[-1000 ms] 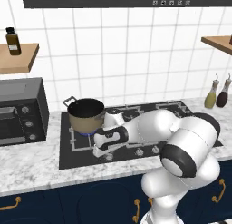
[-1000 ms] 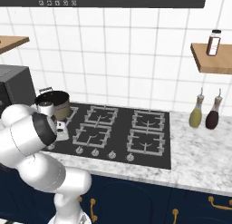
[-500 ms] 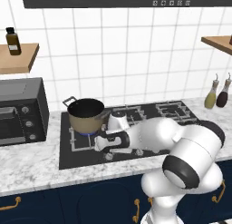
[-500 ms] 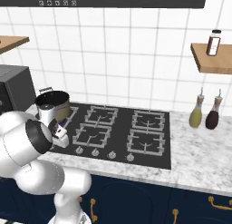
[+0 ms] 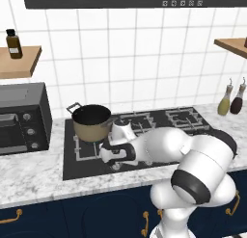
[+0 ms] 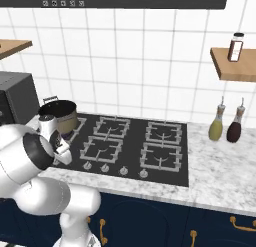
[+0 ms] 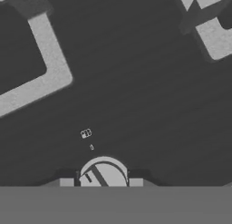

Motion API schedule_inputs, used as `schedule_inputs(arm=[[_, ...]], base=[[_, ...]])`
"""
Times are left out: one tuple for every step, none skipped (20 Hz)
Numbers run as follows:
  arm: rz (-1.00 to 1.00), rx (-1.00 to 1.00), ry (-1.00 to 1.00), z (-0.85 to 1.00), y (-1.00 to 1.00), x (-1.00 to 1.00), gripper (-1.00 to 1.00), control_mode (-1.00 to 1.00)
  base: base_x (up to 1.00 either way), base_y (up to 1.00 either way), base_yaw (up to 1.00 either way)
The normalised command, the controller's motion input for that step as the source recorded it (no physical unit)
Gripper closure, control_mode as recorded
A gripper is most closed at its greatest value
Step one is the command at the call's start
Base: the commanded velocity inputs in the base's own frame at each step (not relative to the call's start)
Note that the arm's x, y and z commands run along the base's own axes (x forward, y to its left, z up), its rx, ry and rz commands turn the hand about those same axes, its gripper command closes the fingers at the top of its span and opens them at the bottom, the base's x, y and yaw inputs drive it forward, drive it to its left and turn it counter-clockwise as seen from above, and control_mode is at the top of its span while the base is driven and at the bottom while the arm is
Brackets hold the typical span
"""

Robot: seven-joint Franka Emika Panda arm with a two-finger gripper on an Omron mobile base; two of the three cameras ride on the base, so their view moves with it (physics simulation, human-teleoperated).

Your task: Turn off the left burner of the stove.

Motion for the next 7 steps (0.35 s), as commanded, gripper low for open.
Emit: schedule_inputs(arm=[[-0.03, 0.00, 0.00, 0.00, -0.09, -0.04, 1.00, -1.00], [0.00, 0.00, 0.02, 0.00, -0.26, 0.22, 1.00, -1.00], [-0.03, 0.00, 0.11, -0.12, -0.14, 0.14, 1.00, -1.00], [-0.60, 0.00, 0.21, -0.46, -0.11, -0.04, 1.00, -1.00], [-1.00, -0.01, 0.10, -0.45, 0.08, -0.09, 1.00, -1.00], [-1.00, -0.01, 0.16, -0.45, 0.04, 0.00, 1.00, -1.00], [-1.00, 0.00, 0.17, -0.44, 0.02, 0.00, 1.00, -1.00]], base=[[0.00, 0.00, 0.00], [0.00, 0.00, 0.00], [0.00, 0.00, 0.00], [0.00, 0.00, 0.00], [0.00, 0.00, 0.00], [0.00, 0.00, 0.00], [0.00, 0.00, 0.00]])
